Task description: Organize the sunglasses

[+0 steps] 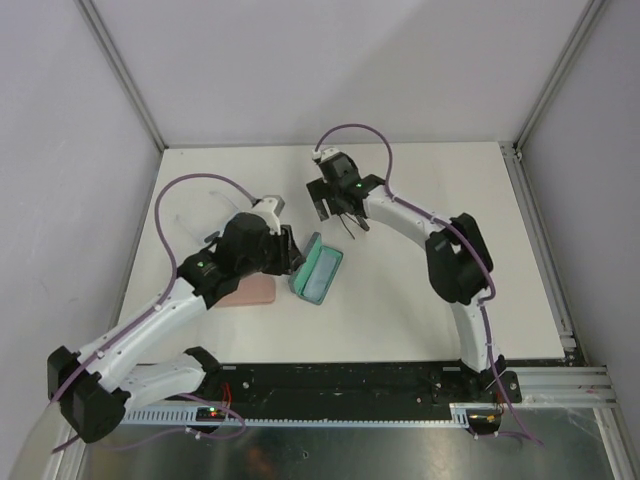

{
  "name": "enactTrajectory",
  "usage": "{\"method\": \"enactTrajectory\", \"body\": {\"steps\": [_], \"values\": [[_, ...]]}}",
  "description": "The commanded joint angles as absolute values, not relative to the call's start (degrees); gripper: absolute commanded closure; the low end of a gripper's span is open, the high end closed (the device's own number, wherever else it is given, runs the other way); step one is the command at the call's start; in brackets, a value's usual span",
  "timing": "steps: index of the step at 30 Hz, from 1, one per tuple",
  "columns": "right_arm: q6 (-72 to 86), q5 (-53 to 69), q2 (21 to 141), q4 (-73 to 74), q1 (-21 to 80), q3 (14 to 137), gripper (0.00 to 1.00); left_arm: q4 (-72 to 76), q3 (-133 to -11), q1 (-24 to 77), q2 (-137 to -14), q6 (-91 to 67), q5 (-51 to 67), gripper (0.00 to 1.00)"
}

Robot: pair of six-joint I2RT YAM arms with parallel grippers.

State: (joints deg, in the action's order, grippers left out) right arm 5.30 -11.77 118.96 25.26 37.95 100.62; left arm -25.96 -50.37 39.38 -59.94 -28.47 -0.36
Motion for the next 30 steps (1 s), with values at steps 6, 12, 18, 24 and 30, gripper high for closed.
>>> {"method": "enactTrajectory", "body": {"steps": [6, 12, 18, 24, 30], "values": [[-5.48, -20.56, 129.08, 33.73, 38.58, 112.39, 0.15, -28.44, -50.61, 32.87, -54.96, -25.58, 5.07, 0.54], [-6.85, -24.0, 131.83, 34.29, 38.34, 114.04, 0.17, -28.49, -50.14, 31.85, -55.06, -25.09, 5.21, 0.54], [-6.9, -22.26, 132.42, 34.13, 37.9, 113.54, 0.34, -28.5, -50.04, 31.23, -55.78, -24.81, 4.94, 0.54], [-7.0, -21.64, 132.81, 33.74, 37.68, 112.25, 0.43, -28.54, -49.87, 30.72, -56.34, -24.83, 5.33, 0.54], [-6.94, -21.49, 133.29, 33.56, 37.57, 111.6, 0.53, -28.55, -49.25, 30.37, -56.34, -24.94, 5.5, 0.54]]}}
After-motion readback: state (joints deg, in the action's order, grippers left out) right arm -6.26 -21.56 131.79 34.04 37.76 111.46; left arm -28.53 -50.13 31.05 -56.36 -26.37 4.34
